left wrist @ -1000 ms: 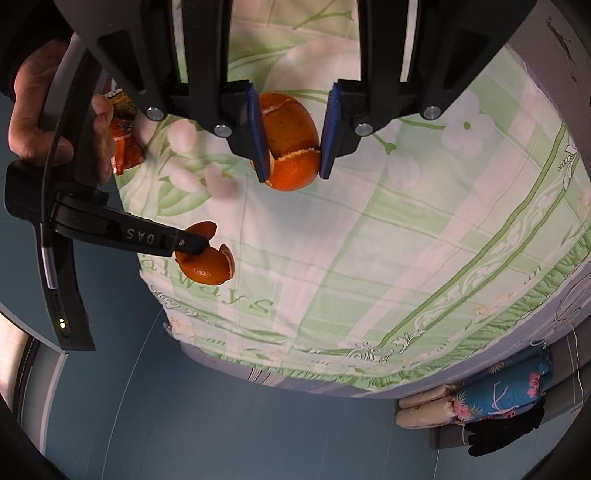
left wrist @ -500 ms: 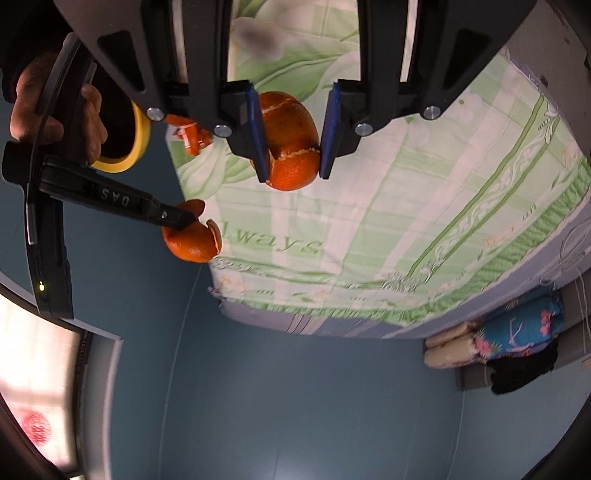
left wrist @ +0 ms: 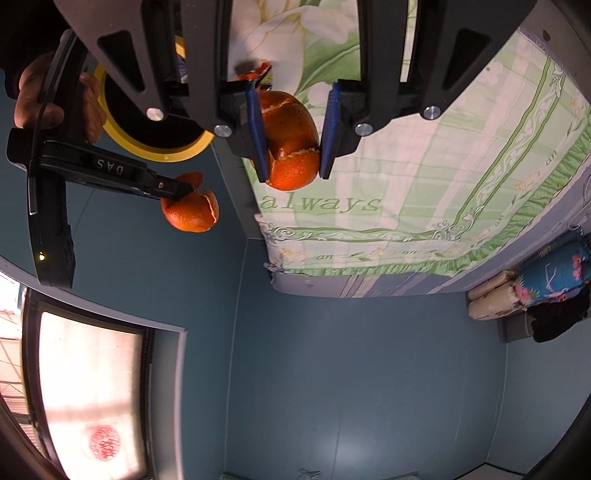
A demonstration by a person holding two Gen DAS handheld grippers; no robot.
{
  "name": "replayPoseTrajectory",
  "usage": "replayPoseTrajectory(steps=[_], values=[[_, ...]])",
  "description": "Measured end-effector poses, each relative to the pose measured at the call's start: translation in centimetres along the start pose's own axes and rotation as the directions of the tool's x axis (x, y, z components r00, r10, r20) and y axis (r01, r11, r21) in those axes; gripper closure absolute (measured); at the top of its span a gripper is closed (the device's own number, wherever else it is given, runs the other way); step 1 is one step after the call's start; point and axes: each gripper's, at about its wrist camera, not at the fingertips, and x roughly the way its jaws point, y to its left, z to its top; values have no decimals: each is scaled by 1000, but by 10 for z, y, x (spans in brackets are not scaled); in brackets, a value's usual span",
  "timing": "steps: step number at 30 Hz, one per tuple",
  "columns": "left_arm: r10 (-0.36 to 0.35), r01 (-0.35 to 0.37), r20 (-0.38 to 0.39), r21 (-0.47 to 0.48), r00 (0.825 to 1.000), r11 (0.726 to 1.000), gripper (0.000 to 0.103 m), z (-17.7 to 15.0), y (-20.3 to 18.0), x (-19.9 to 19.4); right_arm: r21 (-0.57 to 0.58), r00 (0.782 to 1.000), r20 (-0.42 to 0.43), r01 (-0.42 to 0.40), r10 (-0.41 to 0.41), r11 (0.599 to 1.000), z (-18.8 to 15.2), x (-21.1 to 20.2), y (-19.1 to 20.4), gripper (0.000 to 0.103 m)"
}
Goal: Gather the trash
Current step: 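Lift both orange peels and carry them over the yellow-rimmed bin, then open both grippers to drop the orange peels into the bin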
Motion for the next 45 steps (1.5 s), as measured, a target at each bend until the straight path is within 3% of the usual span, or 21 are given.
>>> replayPoseTrajectory(steps=[6,19,25,34,39,42,45], values=[[-50,50,-2,50,999,997,77,6,-38,7,14,995,33,98,-99,995,-9,-32,-31,78],[-198,206,-81,106,977,973,77,1,-111,49,161,968,-32,252,-250,954,-40,-50,-103,78],[-186,206,-148,141,971,968,77,-11,-135,76,186,956,-82,294,-283,938,-48,-44,-121,78],[-199,237,-344,72,918,969,77,-40,-142,133,263,933,-223,338,-284,904,-72,-19,-157,77],[-197,237,-363,70,911,969,77,-48,-143,143,272,930,-238,340,-280,900,-78,-15,-162,75],[-207,241,-366,50,908,969,74,-50,-141,144,277,930,-240,340,-278,899,-77,-14,-164,72],[-208,236,-349,39,914,971,54,-48,-137,142,277,926,-241,353,-291,894,-75,-13,-164,65]])
